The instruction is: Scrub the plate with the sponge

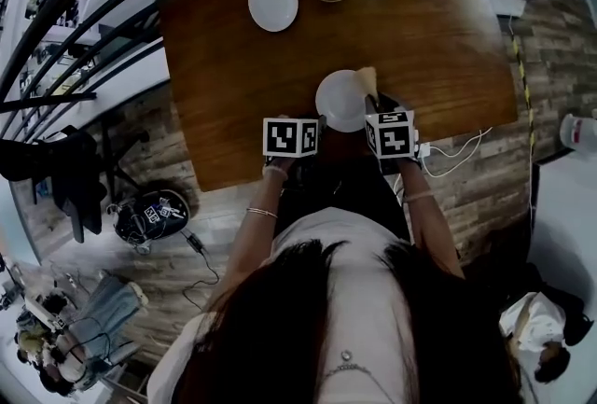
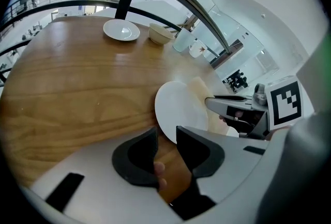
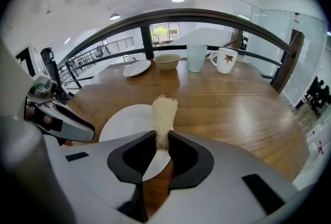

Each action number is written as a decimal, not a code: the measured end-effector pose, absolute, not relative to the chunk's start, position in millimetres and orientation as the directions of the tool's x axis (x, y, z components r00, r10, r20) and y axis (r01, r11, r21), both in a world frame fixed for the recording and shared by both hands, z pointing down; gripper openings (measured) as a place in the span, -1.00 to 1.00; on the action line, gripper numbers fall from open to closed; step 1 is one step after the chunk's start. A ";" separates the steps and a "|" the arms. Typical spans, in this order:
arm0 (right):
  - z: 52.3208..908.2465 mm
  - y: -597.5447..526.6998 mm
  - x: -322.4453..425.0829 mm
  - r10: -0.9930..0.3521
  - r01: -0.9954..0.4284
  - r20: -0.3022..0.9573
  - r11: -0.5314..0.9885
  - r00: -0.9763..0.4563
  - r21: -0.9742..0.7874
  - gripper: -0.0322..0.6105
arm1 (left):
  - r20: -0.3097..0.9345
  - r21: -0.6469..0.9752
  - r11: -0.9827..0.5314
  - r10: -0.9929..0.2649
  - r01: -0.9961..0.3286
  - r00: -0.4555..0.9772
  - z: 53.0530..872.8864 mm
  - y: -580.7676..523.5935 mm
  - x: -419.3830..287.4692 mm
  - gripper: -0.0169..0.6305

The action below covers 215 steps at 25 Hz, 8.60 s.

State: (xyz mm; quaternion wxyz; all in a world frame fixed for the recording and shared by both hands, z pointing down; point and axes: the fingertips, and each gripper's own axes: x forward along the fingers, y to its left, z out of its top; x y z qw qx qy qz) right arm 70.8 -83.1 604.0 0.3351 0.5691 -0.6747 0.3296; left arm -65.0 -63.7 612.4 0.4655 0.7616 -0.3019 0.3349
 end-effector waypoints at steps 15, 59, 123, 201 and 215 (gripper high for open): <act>612.6 -96.5 44.1 -0.486 -0.967 0.852 0.238 -0.196 -0.087 -0.62 | 0.787 0.559 -0.321 -0.084 -0.765 0.611 629.8 -52.5 -56.5 -0.64; 611.4 -87.9 85.3 -0.483 -0.969 0.871 0.244 -0.089 0.036 -0.63 | 0.788 0.592 -0.221 -0.040 -0.775 0.614 638.2 -56.8 -63.6 -0.67; 620.3 -50.4 57.6 -0.340 -0.939 0.926 0.340 -0.167 -0.045 -0.63 | 0.789 0.592 -0.208 -0.045 -0.779 0.612 637.4 -57.2 -64.5 -0.67; 601.2 -22.7 2.6 -0.216 -0.883 0.930 0.433 -0.298 -0.183 -0.63 | 0.803 0.573 -0.187 -0.068 -0.798 0.593 633.0 -57.0 -63.2 -0.66; 565.4 -44.6 46.3 -0.377 -0.933 0.866 0.270 -0.329 -0.238 -0.63 | 0.841 0.427 -0.243 -0.248 -0.871 0.482 610.0 -61.2 -66.8 -0.67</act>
